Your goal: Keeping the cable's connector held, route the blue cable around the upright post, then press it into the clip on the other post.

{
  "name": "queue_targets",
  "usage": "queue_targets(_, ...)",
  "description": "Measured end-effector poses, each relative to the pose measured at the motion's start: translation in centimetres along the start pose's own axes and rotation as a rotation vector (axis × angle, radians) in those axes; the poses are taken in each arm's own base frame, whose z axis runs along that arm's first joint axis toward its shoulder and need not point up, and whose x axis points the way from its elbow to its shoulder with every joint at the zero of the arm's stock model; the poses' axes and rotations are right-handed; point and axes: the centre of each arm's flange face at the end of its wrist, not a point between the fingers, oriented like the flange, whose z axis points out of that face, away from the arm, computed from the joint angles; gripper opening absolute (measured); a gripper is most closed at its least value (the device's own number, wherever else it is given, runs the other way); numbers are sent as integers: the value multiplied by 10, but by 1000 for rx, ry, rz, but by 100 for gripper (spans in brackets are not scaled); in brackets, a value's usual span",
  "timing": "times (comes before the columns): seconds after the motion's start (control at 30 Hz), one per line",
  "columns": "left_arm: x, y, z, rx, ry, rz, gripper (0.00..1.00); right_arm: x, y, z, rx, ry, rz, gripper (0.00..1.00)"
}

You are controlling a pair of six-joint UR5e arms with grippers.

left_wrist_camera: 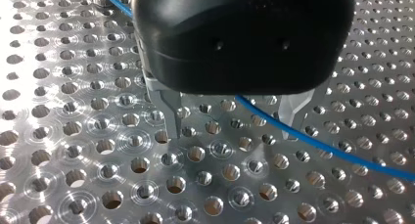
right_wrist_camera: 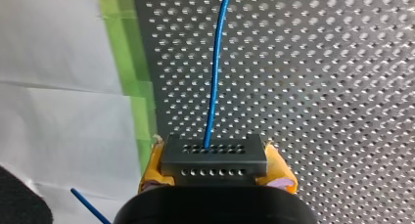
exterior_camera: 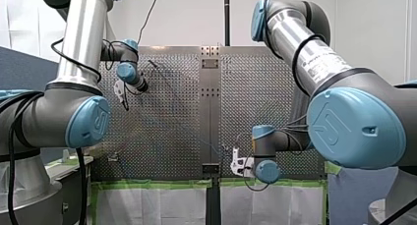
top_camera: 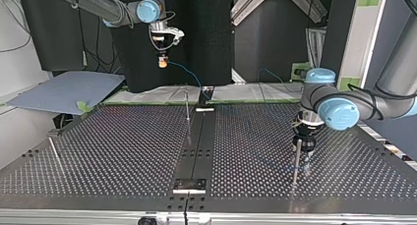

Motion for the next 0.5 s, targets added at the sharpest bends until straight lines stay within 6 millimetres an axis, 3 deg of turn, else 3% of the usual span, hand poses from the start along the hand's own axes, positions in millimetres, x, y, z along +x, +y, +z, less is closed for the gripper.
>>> queue_targets(0.17,1,-1,0,0,4,0,97,-6,7,-2,29,1,0,0)
queue_targets(0.5,2,-3,-1,1,11,0,97,3,37,16,45,53,10,0)
